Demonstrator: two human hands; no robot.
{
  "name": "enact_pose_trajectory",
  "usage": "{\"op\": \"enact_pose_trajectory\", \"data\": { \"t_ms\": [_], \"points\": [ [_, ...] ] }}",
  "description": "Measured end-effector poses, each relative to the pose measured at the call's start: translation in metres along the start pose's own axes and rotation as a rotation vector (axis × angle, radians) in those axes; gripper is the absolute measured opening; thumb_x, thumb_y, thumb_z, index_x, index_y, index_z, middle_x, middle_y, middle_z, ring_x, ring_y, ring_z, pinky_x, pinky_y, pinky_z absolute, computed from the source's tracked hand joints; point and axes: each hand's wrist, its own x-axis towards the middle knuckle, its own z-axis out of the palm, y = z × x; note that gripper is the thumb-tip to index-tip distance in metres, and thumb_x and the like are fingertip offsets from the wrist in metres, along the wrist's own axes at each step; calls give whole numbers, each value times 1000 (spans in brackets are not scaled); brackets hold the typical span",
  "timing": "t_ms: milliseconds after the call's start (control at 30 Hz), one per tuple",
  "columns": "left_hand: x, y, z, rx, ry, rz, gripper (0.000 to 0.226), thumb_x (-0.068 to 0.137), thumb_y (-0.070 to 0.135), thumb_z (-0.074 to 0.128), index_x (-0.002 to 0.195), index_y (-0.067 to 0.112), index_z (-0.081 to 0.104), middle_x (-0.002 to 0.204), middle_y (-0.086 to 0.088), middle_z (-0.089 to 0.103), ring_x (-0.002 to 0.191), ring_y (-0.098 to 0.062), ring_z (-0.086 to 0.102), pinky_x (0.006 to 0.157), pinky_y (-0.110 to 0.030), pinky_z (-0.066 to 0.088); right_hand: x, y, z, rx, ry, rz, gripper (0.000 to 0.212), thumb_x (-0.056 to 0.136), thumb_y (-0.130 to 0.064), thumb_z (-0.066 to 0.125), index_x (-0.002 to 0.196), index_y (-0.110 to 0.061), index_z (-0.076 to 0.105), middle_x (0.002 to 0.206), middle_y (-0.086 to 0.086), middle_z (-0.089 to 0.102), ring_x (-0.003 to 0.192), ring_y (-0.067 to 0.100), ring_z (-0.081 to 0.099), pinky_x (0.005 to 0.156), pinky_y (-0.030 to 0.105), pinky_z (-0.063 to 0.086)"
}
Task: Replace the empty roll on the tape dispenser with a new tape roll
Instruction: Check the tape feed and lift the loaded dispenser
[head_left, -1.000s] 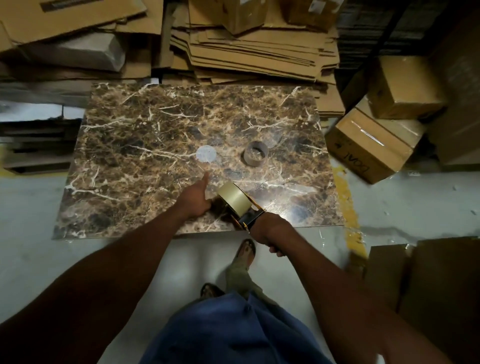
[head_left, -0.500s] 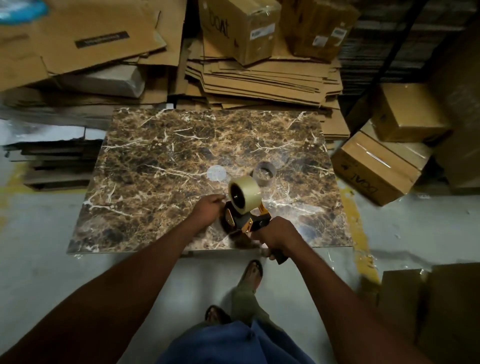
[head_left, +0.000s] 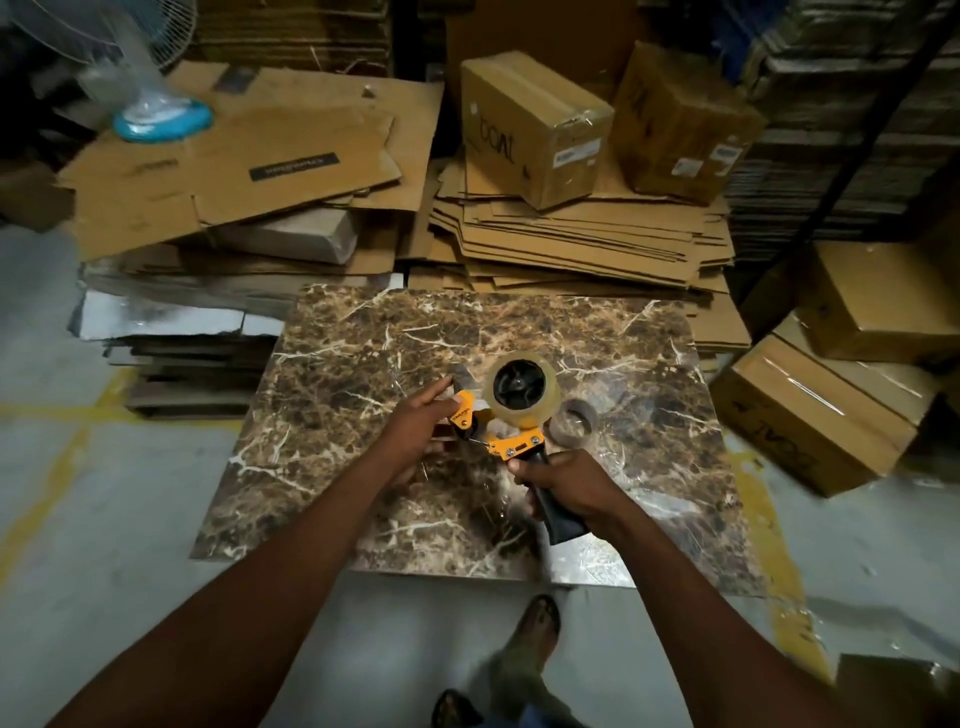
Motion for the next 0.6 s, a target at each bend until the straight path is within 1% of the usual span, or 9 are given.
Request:
{"op": "enact_pose_trajectory", "data": {
  "t_ms": [67,100,167,200,300,433,500,533,600],
  "points": [
    [3,7,-2,-21,5,20,49,96,23,71,143,31,58,115,-8,78,93,-25,76,83,-53,61,12,-1,2,-6,-4,-20,54,78,-32,88,85,18,69,71,25,71,57,28,67,62,34,55],
    [5,10,-3,-16,11,33,49,97,21,70,143,30,58,113,-6,79,92,-23,77,82,-51,62,18,-1,4,-25,7,-30,60,73,-39,91,84,16,69,72,26,72,60,28,67,64,36,55],
    [9,16,-4,-27,30,52,49,97,20,70,145,27,57,118,-5,77,94,-20,77,71,-39,63,34,2,5,-68,29,-52,67,61,-53,94,74,7,68,70,23,69,61,25,63,64,38,51],
    [10,19,-3,-40,39,63,50,97,20,70,145,26,57,123,-5,75,96,-21,77,67,-35,62,42,3,6,-98,49,-63,63,59,-56,94,68,-2,64,66,18,63,60,22,57,63,36,46],
    [21,23,-2,-17,75,74,49,96,18,71,143,27,58,125,-5,73,91,-16,78,60,-30,59,61,0,6,-167,96,-88,53,67,-47,93,60,-16,50,59,9,42,57,15,40,60,30,33],
    [40,29,-4,47,107,40,54,96,14,71,147,18,55,108,3,77,85,-16,77,64,-28,59,91,2,3,-286,119,-122,56,70,-56,87,59,-14,50,58,8,42,54,16,41,57,31,28],
    [50,31,-7,60,118,17,54,96,11,70,147,15,54,101,8,77,89,-19,73,72,-29,59,105,2,3,-325,114,-120,60,74,-56,84,59,-9,49,57,8,41,53,17,40,56,32,26],
    [54,33,-7,70,127,9,54,95,11,71,147,15,55,102,8,77,92,-21,71,74,-30,59,113,3,3,-326,108,-130,60,75,-55,83,59,-8,50,57,8,41,54,17,40,57,32,26],
    [63,36,-9,116,151,-5,55,94,13,72,147,17,56,120,0,74,98,-19,72,75,-30,62,126,4,5,-334,99,-136,55,78,-53,81,60,-12,49,58,8,40,54,17,39,58,32,26]
  ]
}}
